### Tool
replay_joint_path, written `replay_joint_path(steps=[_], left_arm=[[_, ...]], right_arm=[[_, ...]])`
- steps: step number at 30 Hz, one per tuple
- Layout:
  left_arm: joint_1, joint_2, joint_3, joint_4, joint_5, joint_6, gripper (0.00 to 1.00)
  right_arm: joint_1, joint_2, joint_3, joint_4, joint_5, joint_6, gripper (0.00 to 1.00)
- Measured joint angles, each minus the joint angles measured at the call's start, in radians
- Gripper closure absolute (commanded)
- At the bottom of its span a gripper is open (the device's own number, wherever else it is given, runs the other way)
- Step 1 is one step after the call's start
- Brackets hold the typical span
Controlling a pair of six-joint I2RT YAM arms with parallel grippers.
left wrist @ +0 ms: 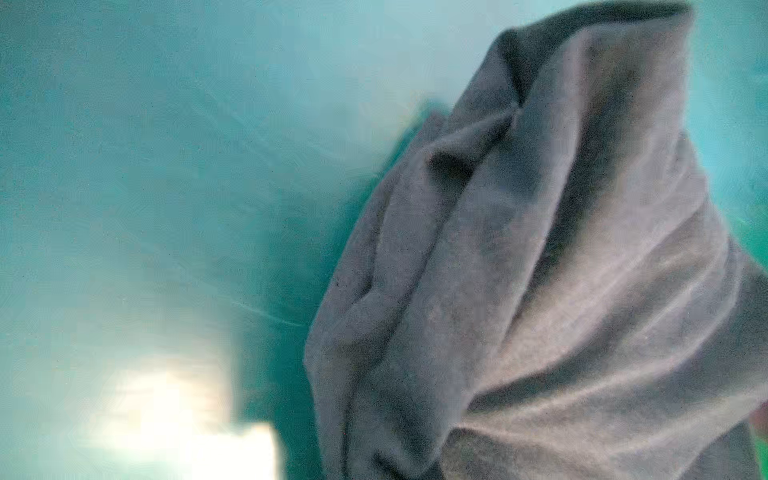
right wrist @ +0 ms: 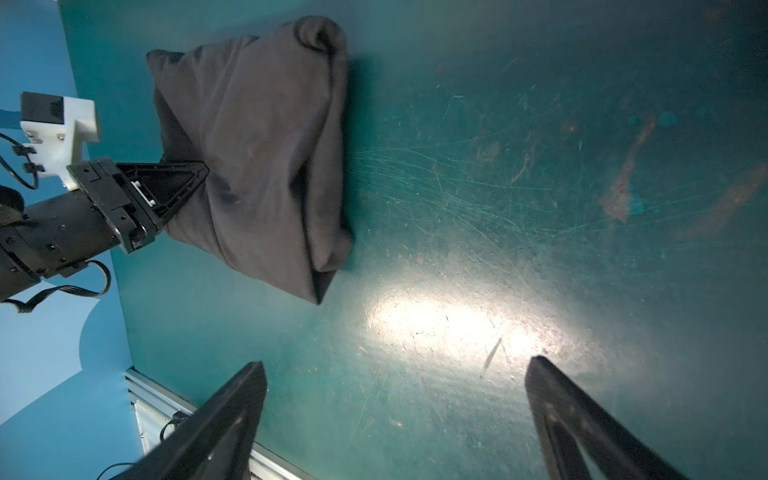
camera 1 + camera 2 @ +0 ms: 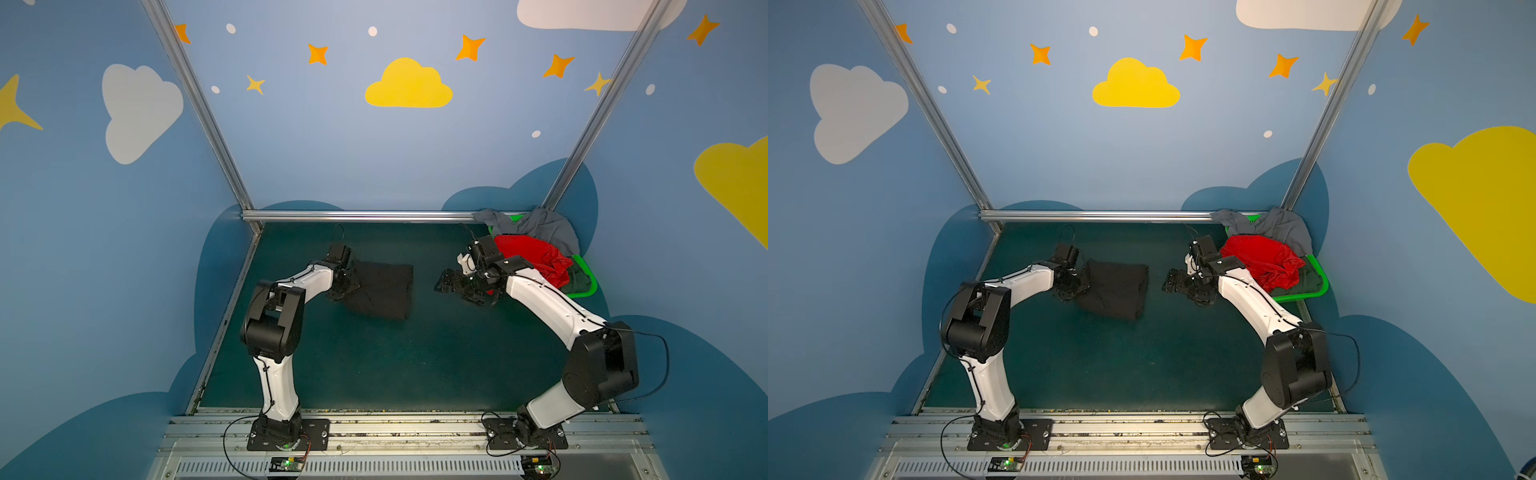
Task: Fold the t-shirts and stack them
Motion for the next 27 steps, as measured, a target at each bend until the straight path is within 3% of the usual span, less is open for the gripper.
replay_joint_path(steps=[8,18,27], left_arm=[[0.106,0.105,0.220,-0.121,-0.109,0.132,0.97],[0.269,0.298,0.502,-0.233,-0.154,0.267,0.97],[0.410,0.505,0.868,-0.357,-0.189,0.401,0.97]], right_arm=[[-0.024,-0.015,-0.037,0.021,-0.032,-0.014,0.05],[-0.064,-0.032,-0.056,0.031,-0.068,-0.033,0.05],[-0.108,-0.030,-0.077,0.047,-0.098,-0.038,0.05]])
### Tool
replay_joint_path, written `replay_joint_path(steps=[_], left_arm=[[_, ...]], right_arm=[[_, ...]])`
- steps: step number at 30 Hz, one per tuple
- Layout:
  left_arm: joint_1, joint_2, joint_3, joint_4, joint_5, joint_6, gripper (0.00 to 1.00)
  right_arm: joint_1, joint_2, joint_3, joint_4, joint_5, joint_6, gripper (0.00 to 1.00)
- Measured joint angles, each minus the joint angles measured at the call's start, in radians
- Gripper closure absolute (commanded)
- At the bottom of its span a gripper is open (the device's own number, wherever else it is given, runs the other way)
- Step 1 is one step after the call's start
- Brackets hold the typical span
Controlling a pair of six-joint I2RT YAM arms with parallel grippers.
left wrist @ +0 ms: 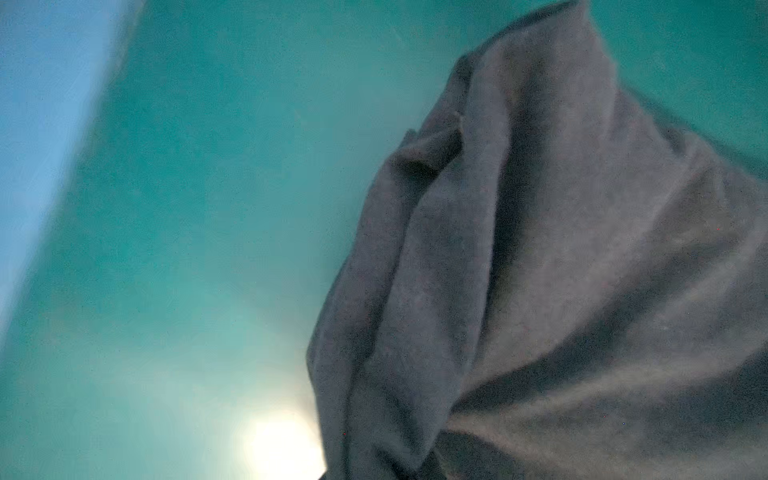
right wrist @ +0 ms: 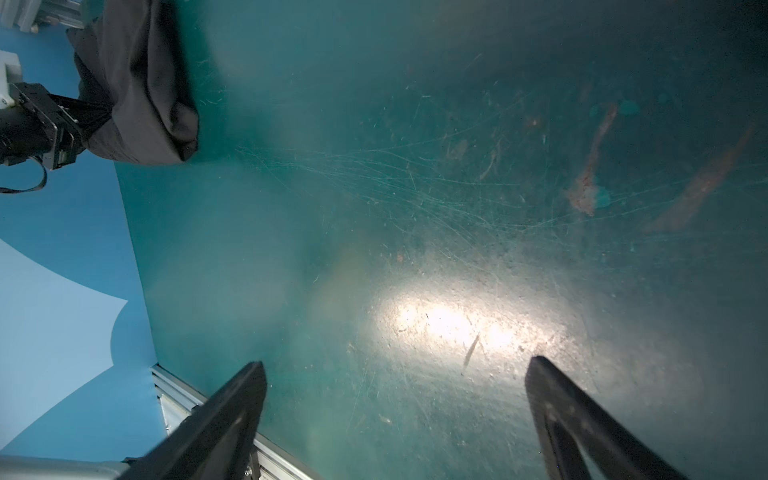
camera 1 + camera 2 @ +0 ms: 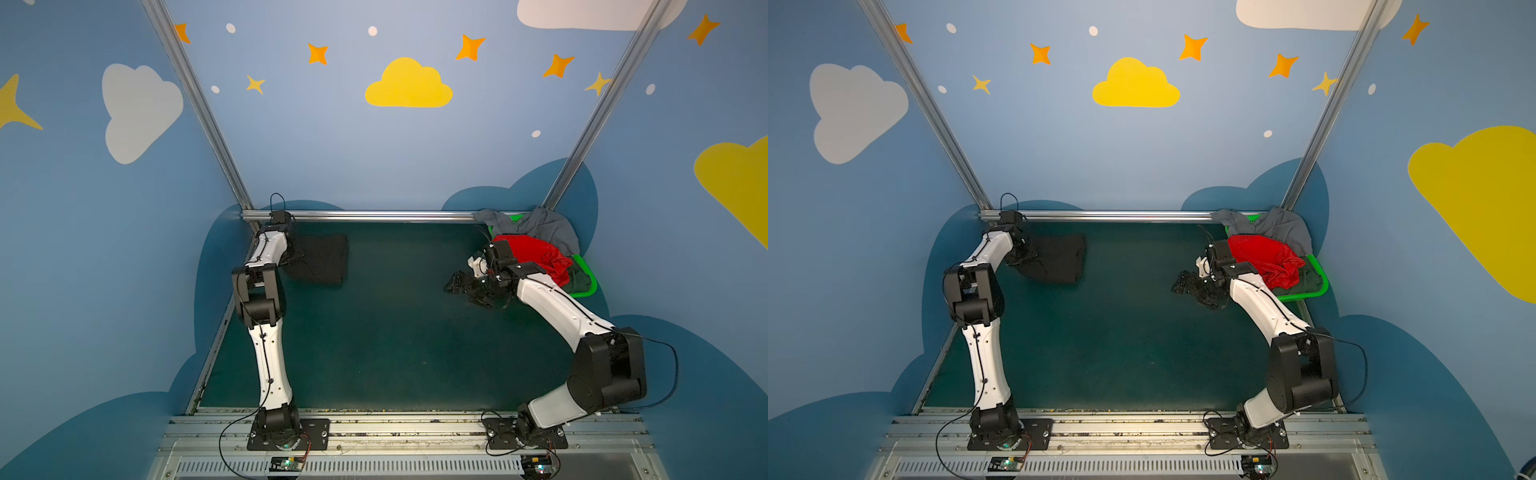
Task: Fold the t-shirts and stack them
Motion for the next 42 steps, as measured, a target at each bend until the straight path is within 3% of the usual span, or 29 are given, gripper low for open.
replay_joint_path(steps=[3,6,12,16,20,25,32,38,42], left_arm=[[0.030,0.089,0.163,-0.062,-0.006,0.043,0.96],[0.050,0.158,0.293,-0.111,-0.016,0.083,0.82],[0.055,0.190,0.374,-0.151,-0.075,0.140,0.24],[0.049,0.161,0.324,-0.138,-0.125,0.132,0.07],[0.039,0.012,0.077,-0.053,-0.172,0.099,0.00],[0.027,-0.270,-0.282,0.096,-0.206,0.002,0.00],[-0.004,-0.615,-0.666,0.305,-0.256,-0.140,0.00],[-0.031,-0.960,-1.133,0.555,-0.236,-0.260,0.00],[-0.033,-1.086,-1.402,0.723,-0.220,-0.303,0.00]], right_arm=[[-0.008,0.005,0.000,0.006,-0.011,0.000,0.05],[-0.014,0.023,0.005,0.008,-0.016,0.000,0.05],[-0.015,0.047,0.006,0.014,-0.016,0.000,0.05],[-0.015,0.047,0.006,0.025,-0.018,0.000,0.05],[-0.015,0.047,0.006,0.040,-0.024,0.000,0.05],[-0.015,0.029,0.004,0.059,-0.039,-0.001,0.05],[-0.015,-0.089,-0.042,0.075,-0.025,-0.024,0.02],[-0.019,-0.244,-0.131,0.127,0.089,-0.036,0.02],[-0.025,-0.343,-0.256,0.210,0.240,-0.030,0.02]])
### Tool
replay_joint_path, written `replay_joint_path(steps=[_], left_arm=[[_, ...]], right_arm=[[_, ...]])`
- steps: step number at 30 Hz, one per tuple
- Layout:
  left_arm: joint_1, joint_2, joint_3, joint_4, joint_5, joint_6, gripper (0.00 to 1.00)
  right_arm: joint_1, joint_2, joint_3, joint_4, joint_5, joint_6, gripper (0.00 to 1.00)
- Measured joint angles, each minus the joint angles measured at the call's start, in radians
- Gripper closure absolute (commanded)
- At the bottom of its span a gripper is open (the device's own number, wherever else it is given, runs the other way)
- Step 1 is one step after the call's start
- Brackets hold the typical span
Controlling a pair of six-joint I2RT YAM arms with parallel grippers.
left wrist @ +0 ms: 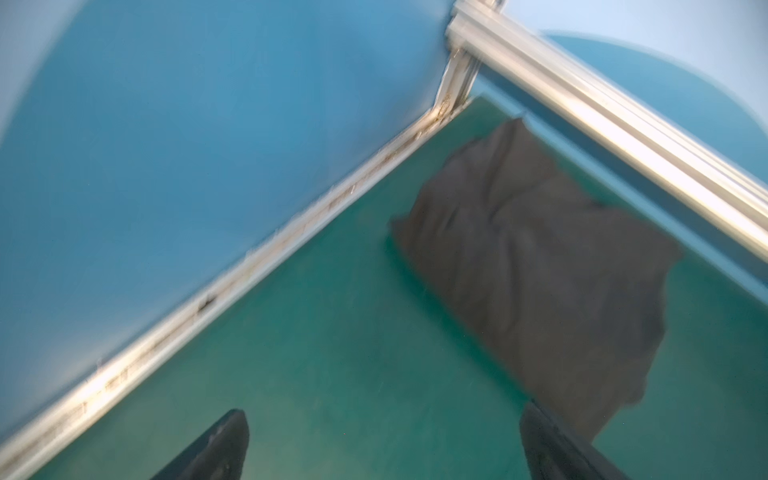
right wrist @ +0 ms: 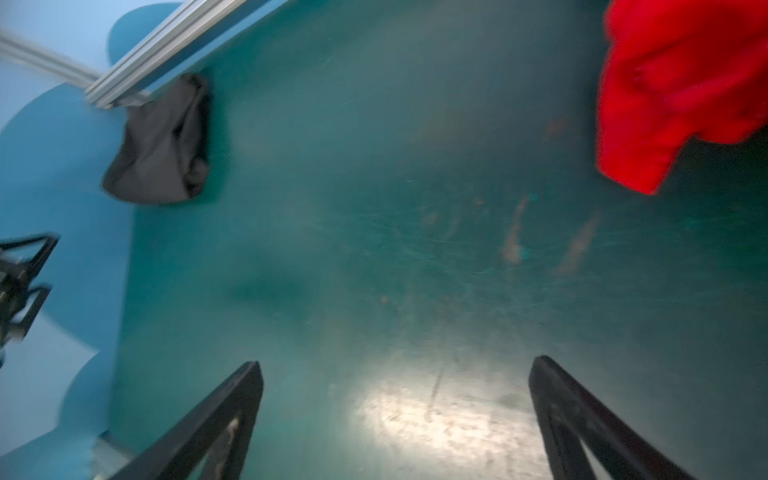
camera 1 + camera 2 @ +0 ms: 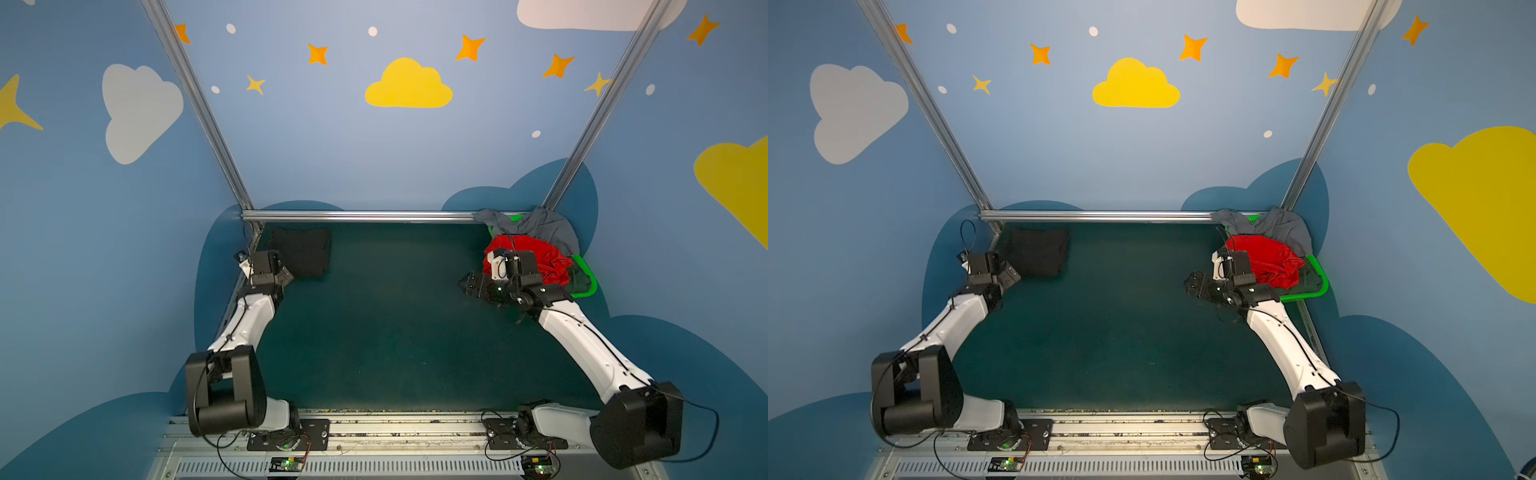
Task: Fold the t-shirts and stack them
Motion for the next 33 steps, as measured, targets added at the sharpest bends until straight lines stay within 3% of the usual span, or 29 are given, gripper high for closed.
replay_joint_path(steps=[7,16,26,33], left_arm=[[0.000,-0.006,-0.237,0.216,0.033,0.044,0.00],[-0.003,-0.005,-0.303,0.450,0.153,0.166,0.00],[-0.013,0.075,-0.335,0.658,0.393,0.245,0.00],[-0.050,0.123,-0.332,0.724,0.431,0.290,0.00]], right_arm=[[-0.008,-0.178,-0.241,0.208,0.267,-0.035,0.02],[-0.079,-0.220,-0.431,0.341,0.502,-0.102,0.02],[-0.215,-0.158,-0.506,0.539,0.532,-0.132,0.02],[-0.238,-0.070,-0.562,0.708,0.515,-0.160,0.02]])
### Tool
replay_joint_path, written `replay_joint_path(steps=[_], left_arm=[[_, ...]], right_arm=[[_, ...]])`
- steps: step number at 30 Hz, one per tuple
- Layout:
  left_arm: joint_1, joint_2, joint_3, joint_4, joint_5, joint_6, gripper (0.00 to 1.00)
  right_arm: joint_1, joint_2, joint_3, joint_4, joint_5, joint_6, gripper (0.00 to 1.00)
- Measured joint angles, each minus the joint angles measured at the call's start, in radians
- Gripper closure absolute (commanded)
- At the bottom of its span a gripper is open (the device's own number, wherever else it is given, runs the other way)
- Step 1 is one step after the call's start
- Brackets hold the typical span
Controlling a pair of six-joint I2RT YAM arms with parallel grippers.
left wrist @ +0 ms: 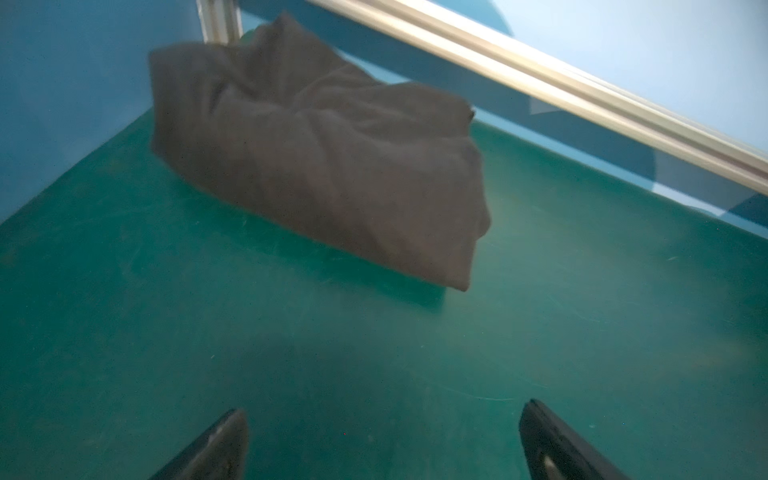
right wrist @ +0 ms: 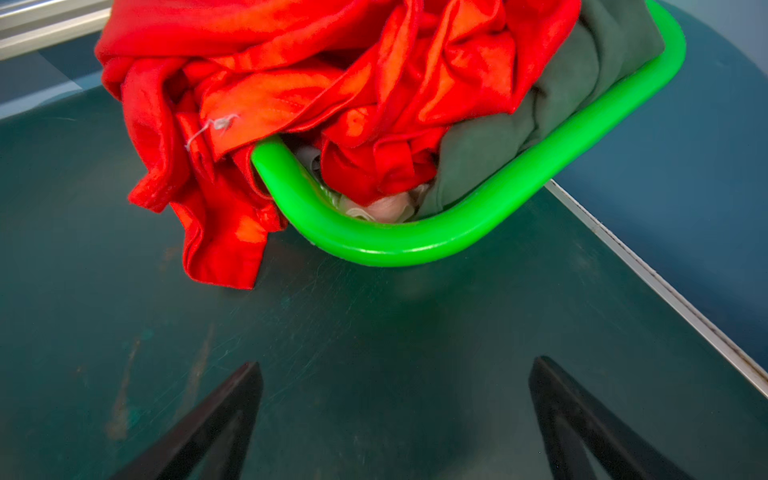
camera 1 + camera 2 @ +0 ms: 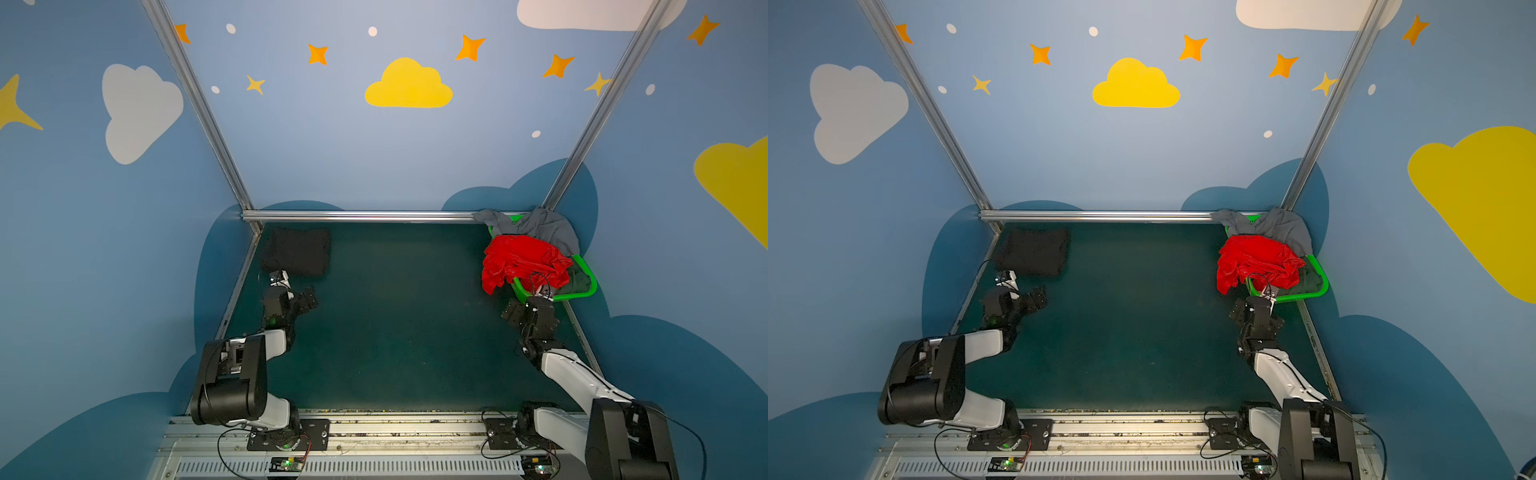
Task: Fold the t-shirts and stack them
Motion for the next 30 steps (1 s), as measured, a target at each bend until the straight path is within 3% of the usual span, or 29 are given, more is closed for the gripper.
replay_joint_path(steps=[2,15,20,24,30], left_arm=[[-0.014,0.034,-0.016,0.062,0.007,0.018,0.00],[-0.048,0.054,-0.023,0.071,-0.018,0.053,0.00],[-0.056,0.054,-0.023,0.071,-0.028,0.054,0.00],[-0.056,0.054,-0.023,0.071,-0.035,0.054,0.00],[-0.057,0.054,-0.023,0.071,-0.040,0.056,0.00]], right_arm=[[-0.005,0.023,-0.026,0.069,-0.012,0.000,0.02],[-0.013,0.224,-0.052,0.441,-0.048,-0.084,0.02],[-0.008,0.350,-0.047,0.564,-0.187,-0.178,0.02],[0.003,0.402,-0.015,0.556,-0.278,-0.234,0.02],[0.010,0.402,0.011,0.552,-0.325,-0.259,0.02]])
